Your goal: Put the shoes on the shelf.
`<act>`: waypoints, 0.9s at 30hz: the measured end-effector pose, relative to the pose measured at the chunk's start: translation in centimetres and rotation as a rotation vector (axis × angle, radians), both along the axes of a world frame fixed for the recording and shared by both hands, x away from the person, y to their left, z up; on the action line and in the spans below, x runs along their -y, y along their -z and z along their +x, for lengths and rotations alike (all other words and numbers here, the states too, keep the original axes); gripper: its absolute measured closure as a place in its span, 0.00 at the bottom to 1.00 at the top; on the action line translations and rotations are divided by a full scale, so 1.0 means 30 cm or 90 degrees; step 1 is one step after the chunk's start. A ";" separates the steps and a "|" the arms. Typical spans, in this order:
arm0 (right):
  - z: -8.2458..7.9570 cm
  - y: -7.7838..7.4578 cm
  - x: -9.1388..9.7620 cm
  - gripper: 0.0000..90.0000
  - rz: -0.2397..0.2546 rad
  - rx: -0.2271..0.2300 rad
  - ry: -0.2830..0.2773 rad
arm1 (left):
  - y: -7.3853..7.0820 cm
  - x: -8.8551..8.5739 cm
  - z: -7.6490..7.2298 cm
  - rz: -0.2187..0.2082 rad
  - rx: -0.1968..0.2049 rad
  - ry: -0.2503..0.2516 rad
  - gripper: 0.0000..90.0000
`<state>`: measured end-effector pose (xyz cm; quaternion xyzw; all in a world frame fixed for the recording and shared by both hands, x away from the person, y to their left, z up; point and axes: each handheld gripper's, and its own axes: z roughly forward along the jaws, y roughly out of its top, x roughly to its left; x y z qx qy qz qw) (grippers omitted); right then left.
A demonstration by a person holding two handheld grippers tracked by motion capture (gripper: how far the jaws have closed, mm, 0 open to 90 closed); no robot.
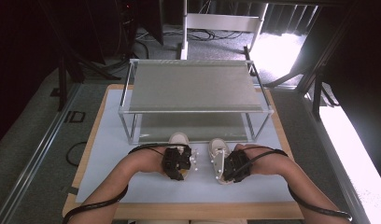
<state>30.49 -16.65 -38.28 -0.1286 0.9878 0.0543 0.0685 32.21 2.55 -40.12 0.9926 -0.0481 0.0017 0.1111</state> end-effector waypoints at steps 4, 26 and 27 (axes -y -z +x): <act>0.046 -0.015 -0.012 0.82 0.024 0.013 0.016 | -0.008 -0.003 0.033 -0.042 0.016 0.009 0.88; 0.270 0.011 -0.076 0.81 0.142 0.050 0.076 | 0.039 -0.016 0.238 -0.164 0.065 0.035 0.88; 0.276 0.015 -0.075 0.81 0.147 0.045 0.077 | 0.045 -0.016 0.247 -0.172 0.067 0.036 0.88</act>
